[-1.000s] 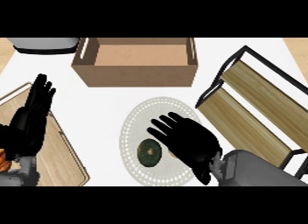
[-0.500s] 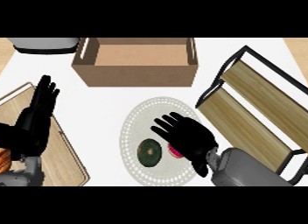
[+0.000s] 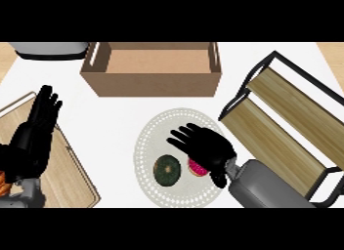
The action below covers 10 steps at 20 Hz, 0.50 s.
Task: Pick the cupcake from the placemat and place it in the tiered shelf
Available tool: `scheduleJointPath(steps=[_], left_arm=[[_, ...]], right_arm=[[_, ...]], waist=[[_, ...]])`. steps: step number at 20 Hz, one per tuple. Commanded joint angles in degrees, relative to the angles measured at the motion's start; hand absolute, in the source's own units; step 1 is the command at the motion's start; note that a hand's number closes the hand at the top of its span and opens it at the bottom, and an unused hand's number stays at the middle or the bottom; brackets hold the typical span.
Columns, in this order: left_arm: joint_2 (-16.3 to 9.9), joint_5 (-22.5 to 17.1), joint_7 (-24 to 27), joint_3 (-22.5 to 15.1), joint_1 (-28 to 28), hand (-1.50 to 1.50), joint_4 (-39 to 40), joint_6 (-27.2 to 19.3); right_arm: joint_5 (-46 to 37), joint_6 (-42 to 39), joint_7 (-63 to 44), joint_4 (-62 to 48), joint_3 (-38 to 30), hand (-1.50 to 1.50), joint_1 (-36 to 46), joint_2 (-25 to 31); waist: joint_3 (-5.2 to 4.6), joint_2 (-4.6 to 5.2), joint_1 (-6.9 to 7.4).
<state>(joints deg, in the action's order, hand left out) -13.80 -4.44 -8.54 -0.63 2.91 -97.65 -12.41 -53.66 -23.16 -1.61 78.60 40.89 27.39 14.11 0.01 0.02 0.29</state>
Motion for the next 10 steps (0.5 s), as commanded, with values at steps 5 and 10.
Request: scheduleJointPath(steps=[5, 10], left_arm=[[1.83, 2.33, -0.56, 1.42, 0.7, 0.0, 1.28, 0.96], [2.65, 3.74, -4.44, 0.62, 1.05, 0.0, -2.11, 0.26]], right_arm=[[-6.96, 0.63, 5.52, -2.82, -3.33, -1.5, -3.99, -2.32], [-9.49, 0.36, 6.94, -8.83, -4.42, 1.5, -3.53, -4.82]], waist=[[-0.01, -0.04, -0.16], [0.0, -0.05, -0.11]])
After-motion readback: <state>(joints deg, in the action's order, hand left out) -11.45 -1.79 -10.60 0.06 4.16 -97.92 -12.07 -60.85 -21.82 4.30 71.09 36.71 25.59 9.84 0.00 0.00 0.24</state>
